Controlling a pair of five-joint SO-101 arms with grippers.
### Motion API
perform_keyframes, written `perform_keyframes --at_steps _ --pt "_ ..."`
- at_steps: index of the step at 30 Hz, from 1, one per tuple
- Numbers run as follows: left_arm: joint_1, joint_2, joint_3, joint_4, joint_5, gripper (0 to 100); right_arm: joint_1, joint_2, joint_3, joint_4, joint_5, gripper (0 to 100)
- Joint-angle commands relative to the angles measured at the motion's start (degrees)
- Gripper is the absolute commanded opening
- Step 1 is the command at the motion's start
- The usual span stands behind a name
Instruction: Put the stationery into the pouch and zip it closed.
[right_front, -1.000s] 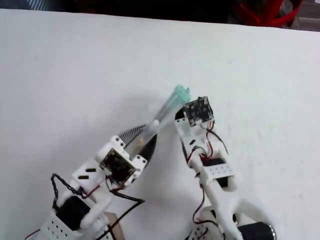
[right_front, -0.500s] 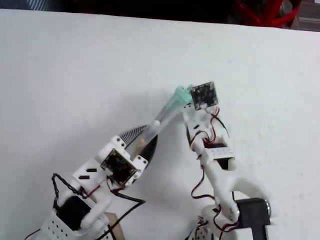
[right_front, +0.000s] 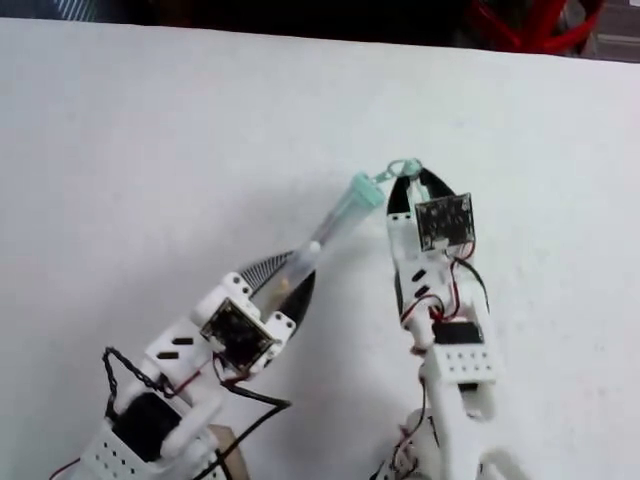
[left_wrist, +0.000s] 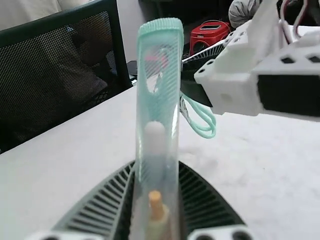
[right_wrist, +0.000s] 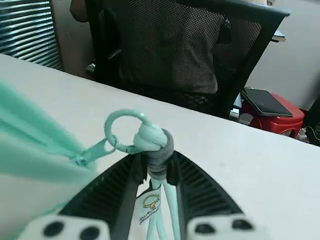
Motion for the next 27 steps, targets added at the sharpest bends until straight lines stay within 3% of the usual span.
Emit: perform_keyframes --at_steps 1,8,17,27 --pt "0.84 -0.13 0.00 0.00 -0.44 2 -0.22 -10.86 -2.20 9.80 -0.18 1.8" --pt "0.84 -0.13 0.00 0.09 -0.44 2 -3.12 -25.98 -2.90 21.32 -0.18 1.8" --pt "0.84 -0.13 1.49 -1.32 -0.44 2 -2.68 -38.46 -3.25 28.97 0.26 1.8" --pt "0.84 -0.13 1.76 -1.49 -0.44 2 -1.89 -29.85 -0.79 32.84 -0.26 2.2"
